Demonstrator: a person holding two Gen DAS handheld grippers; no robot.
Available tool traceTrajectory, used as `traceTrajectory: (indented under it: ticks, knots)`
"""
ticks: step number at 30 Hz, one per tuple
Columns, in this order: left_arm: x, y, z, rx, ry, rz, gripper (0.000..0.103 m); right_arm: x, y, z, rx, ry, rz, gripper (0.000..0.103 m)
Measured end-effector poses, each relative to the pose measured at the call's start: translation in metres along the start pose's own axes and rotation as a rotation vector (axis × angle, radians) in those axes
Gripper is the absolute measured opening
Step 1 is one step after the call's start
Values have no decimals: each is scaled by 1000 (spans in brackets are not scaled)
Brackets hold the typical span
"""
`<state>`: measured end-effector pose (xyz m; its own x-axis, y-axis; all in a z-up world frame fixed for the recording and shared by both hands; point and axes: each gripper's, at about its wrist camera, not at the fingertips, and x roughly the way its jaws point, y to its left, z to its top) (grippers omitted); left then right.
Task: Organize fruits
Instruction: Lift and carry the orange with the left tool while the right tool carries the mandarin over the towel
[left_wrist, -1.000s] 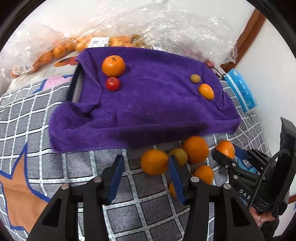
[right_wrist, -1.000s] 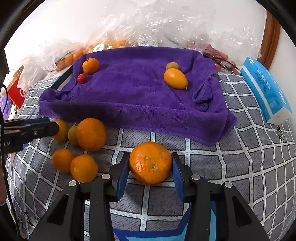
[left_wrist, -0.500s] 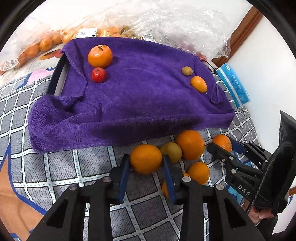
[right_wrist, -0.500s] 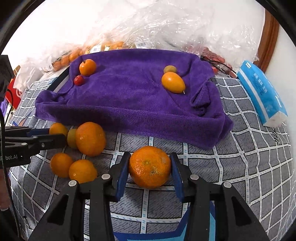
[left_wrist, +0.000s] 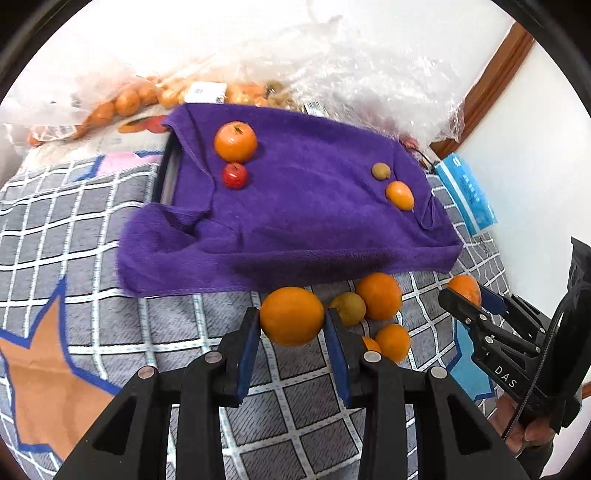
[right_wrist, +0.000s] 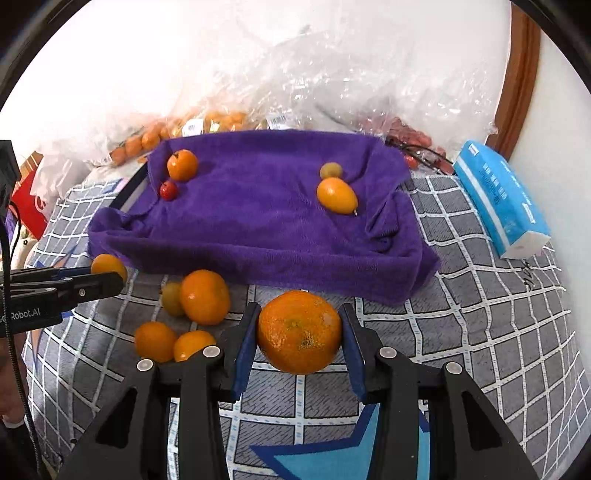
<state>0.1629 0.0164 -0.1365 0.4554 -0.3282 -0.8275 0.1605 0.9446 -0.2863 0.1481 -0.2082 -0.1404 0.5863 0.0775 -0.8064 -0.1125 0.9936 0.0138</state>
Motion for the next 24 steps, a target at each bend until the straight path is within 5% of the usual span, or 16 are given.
traceTrajectory:
  ticks: [24]
  knots:
    - [-82,-5,-1,-11,-145,11,33,-86,3,14,45,-145,-50,42]
